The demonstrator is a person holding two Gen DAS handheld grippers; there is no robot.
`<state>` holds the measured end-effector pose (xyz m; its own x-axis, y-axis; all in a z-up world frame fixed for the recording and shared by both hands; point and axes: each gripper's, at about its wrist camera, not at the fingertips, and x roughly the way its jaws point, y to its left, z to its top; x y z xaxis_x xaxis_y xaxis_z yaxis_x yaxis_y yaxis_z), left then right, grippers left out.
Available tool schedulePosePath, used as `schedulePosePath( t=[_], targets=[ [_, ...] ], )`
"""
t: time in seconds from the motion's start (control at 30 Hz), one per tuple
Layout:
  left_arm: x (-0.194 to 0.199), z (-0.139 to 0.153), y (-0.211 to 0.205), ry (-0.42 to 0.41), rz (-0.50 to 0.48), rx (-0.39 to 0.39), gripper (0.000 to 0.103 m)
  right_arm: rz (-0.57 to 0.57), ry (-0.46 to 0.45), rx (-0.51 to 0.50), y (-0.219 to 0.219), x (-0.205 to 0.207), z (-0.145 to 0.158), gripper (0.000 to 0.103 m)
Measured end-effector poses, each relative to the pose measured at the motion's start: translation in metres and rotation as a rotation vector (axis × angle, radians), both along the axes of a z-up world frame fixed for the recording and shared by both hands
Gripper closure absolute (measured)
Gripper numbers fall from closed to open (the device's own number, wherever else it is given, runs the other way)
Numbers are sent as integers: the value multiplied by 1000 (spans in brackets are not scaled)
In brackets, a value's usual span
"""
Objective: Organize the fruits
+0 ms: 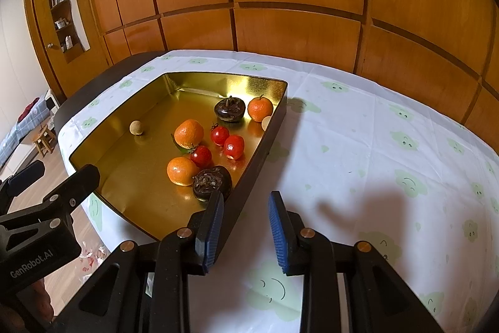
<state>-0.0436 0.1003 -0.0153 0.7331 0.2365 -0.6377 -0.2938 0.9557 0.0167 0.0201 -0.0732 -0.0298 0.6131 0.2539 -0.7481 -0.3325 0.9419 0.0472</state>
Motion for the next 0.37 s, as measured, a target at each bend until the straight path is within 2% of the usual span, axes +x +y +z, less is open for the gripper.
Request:
schedulePosePath(
  t=[0.37],
  targets=[
    [0, 4, -1, -27, -12, -2, 0, -10, 12, 23, -11, 7, 0, 73]
  ],
)
